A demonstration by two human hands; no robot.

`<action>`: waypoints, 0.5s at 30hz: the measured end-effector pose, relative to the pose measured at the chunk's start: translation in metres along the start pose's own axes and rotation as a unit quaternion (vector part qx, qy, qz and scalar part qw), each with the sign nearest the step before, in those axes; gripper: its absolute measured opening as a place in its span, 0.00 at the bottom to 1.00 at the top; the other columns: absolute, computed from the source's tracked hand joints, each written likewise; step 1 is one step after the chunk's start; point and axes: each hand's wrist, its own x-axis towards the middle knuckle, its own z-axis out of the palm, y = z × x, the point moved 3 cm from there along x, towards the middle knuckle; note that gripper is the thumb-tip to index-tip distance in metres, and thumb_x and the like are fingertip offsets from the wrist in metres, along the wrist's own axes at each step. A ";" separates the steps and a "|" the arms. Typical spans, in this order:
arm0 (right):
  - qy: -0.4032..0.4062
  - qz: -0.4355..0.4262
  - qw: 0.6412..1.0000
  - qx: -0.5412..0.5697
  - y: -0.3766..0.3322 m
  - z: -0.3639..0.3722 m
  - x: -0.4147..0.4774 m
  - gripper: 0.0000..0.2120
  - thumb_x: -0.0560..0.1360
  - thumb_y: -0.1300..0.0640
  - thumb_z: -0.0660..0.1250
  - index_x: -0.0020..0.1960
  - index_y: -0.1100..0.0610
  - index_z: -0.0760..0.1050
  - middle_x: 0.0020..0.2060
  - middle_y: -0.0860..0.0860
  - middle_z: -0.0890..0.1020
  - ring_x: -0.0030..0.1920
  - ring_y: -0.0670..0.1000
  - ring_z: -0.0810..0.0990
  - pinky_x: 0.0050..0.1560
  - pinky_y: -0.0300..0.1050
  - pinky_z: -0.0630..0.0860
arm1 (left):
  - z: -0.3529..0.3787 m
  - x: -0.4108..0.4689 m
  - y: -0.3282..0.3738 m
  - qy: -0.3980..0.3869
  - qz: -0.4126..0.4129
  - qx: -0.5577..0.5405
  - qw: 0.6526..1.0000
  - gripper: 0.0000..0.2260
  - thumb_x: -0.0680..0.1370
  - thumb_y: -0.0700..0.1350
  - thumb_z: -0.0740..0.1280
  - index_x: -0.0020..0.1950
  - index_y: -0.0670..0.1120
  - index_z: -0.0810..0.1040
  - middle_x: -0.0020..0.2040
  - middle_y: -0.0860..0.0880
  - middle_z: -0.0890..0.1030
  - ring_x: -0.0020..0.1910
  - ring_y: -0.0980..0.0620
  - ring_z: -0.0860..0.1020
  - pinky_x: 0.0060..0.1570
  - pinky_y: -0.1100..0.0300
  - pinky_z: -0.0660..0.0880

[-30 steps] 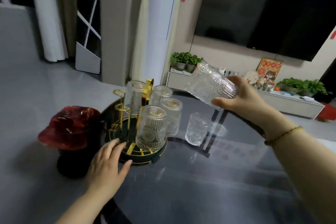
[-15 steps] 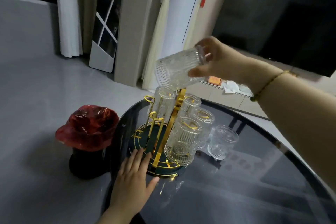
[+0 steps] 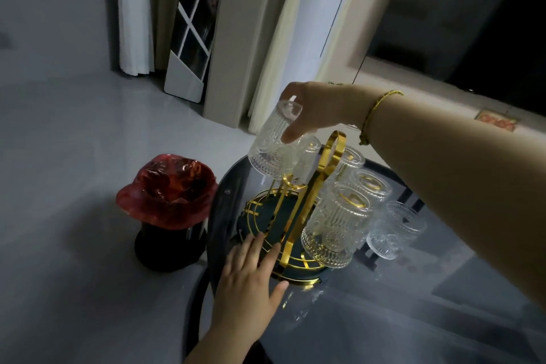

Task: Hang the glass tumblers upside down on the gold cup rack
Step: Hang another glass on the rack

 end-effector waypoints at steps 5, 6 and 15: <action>-0.032 0.002 0.999 0.010 0.000 0.027 0.006 0.36 0.63 0.51 0.72 0.66 0.54 0.60 0.65 0.53 0.69 0.52 0.48 0.66 0.50 0.41 0.64 | -0.002 0.001 0.001 0.001 -0.002 0.004 1.000 0.27 0.77 0.58 0.54 0.72 0.55 0.48 0.76 0.51 0.46 0.74 0.52 0.41 0.67 0.57 0.34; -0.032 0.000 0.999 0.013 0.000 0.030 0.006 0.35 0.63 0.52 0.72 0.66 0.54 0.61 0.65 0.53 0.70 0.51 0.48 0.66 0.50 0.40 0.64 | -0.003 0.002 0.002 -0.004 -0.004 0.009 1.000 0.27 0.77 0.58 0.55 0.72 0.55 0.49 0.76 0.50 0.47 0.74 0.52 0.43 0.68 0.56 0.36; -0.054 0.011 0.998 0.021 0.001 0.054 0.013 0.37 0.62 0.53 0.73 0.66 0.55 0.59 0.62 0.55 0.71 0.49 0.49 0.67 0.47 0.41 0.66 | -0.010 0.002 0.006 0.010 0.013 0.067 0.998 0.30 0.54 0.58 0.78 0.52 0.49 0.80 0.53 0.46 0.83 0.53 0.46 0.80 0.47 0.51 0.78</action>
